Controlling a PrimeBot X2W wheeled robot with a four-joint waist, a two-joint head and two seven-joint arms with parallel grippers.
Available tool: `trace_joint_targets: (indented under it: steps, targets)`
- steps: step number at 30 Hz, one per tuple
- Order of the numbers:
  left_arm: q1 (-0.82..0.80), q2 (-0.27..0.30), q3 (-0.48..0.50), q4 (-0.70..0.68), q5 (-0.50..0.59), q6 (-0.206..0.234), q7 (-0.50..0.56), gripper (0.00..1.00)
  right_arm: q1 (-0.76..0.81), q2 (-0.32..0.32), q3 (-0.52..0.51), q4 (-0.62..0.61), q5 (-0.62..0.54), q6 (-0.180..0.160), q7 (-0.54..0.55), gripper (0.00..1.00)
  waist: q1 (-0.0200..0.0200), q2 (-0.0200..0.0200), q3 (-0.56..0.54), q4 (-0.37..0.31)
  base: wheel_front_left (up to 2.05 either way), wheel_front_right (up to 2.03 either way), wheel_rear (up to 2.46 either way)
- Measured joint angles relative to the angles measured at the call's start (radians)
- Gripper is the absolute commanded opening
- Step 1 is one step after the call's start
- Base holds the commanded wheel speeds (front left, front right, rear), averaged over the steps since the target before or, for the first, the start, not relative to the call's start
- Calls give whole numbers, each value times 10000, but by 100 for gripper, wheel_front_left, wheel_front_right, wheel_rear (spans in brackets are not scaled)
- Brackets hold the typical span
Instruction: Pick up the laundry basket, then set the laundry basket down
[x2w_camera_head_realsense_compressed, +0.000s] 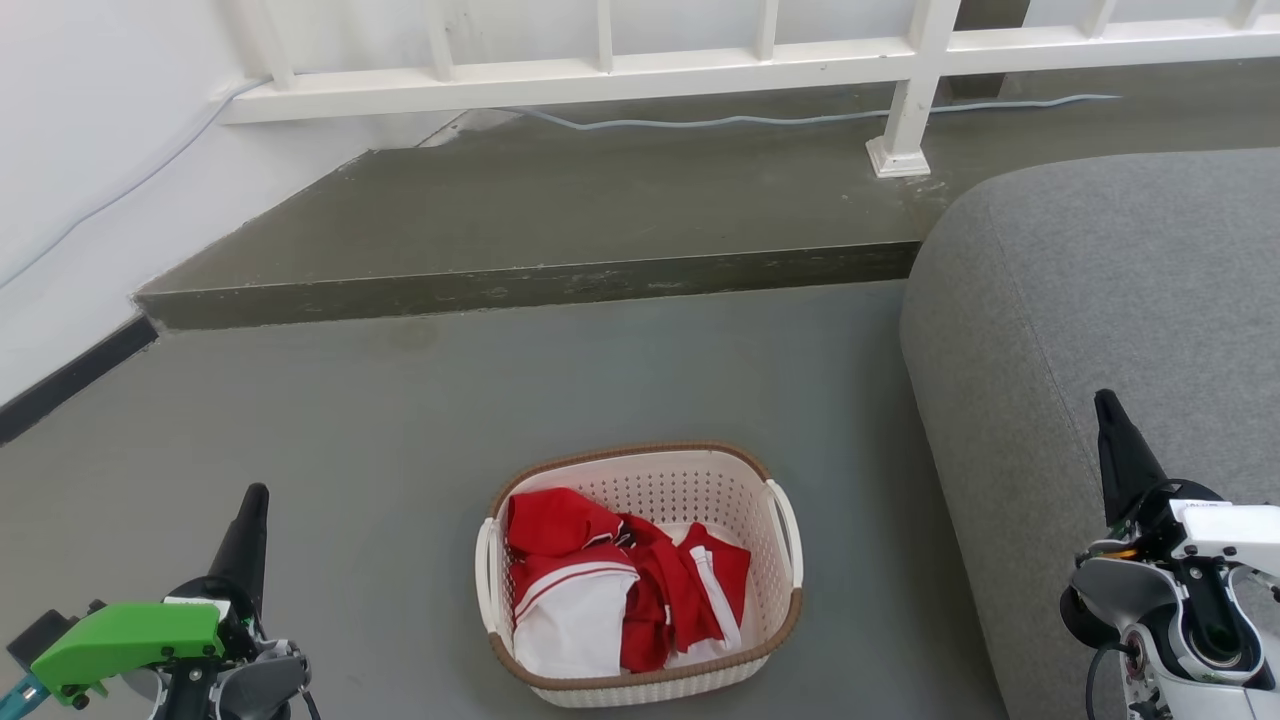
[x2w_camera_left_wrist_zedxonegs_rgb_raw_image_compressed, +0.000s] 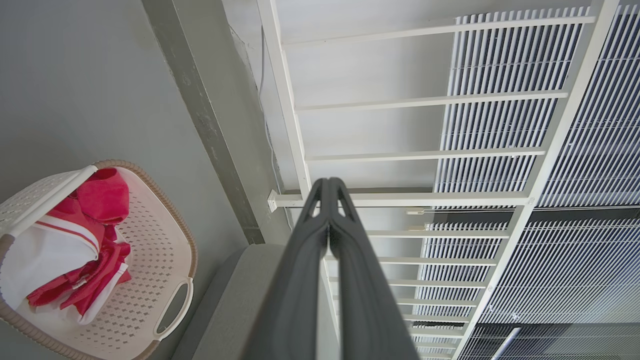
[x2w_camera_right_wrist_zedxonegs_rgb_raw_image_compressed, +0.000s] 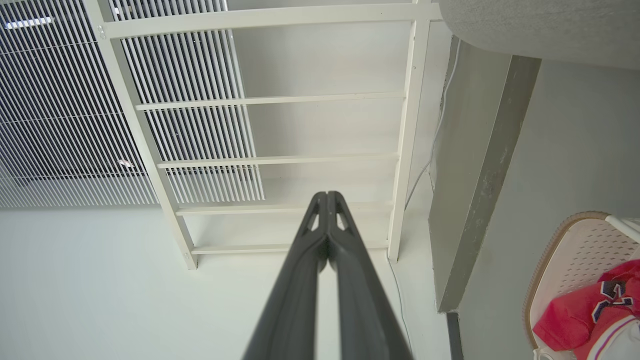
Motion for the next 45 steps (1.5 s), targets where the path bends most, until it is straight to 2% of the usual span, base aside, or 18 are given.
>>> trace_joint_targets:
  steps: [45]
  targets:
    - [0, 0, 0, 0, 0, 0, 0, 0, 0, 0, 0, -2, 0, 0, 0, 0, 0, 0, 0, 0, 0, 0, 0]
